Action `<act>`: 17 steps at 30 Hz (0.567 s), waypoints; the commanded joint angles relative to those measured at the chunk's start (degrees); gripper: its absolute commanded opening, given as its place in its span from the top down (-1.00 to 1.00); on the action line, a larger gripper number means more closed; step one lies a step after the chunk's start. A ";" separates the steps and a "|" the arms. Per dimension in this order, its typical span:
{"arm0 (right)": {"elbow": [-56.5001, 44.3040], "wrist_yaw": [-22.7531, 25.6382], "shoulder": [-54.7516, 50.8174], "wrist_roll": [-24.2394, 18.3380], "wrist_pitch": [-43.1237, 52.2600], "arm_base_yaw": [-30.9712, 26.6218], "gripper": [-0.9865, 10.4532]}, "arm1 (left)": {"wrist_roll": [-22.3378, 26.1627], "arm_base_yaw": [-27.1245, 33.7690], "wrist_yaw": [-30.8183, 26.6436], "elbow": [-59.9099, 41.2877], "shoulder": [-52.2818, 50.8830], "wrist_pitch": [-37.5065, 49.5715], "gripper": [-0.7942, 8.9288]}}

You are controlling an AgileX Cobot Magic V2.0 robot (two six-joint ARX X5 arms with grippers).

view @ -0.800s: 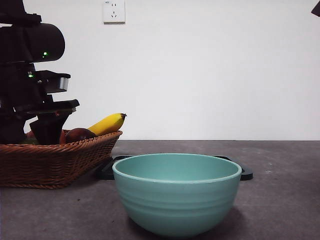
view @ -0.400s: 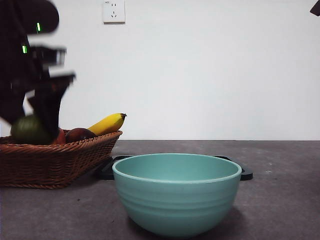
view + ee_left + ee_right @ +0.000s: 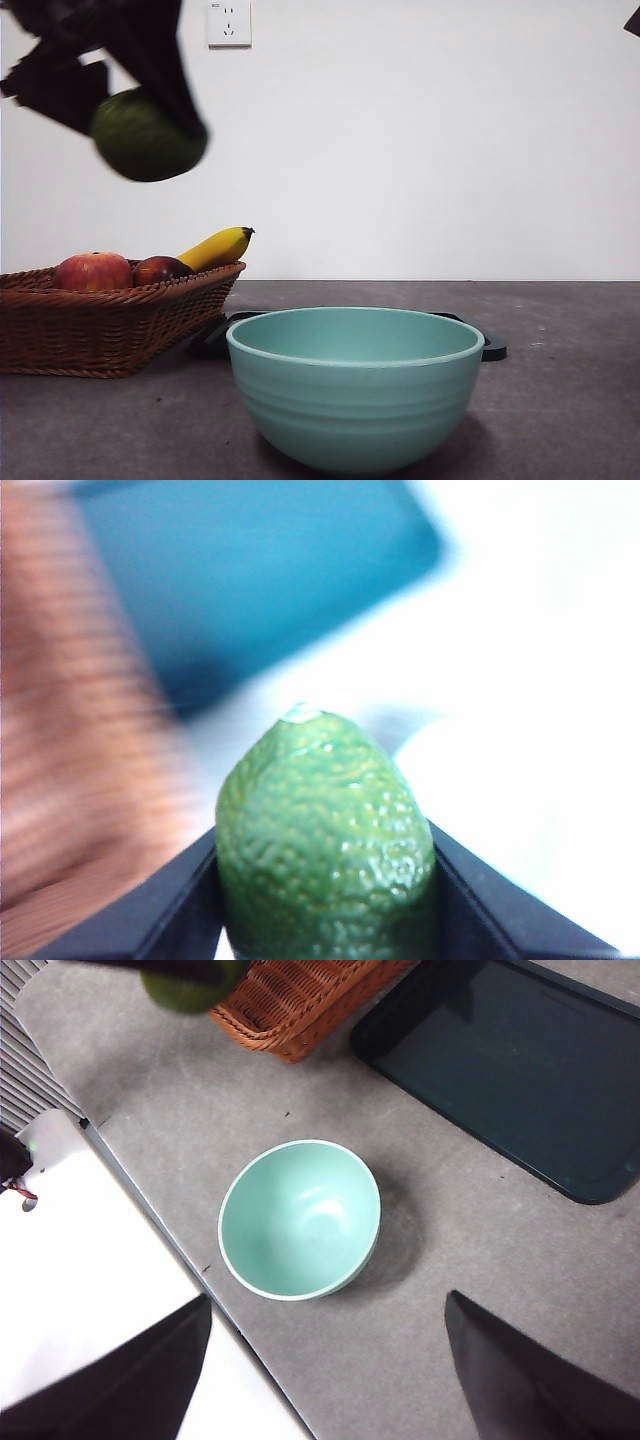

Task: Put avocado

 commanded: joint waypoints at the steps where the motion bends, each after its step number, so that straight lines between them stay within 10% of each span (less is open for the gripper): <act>1: 1.09 0.04 0.33 0.96 0.46 0.42 0.17 | -1.33 -5.18 0.28 1.14 1.38 1.57 0.42; 17: 1.09 0.04 0.33 0.96 0.44 0.42 0.17 | -1.84 -22.29 -3.58 1.14 21.90 13.35 0.42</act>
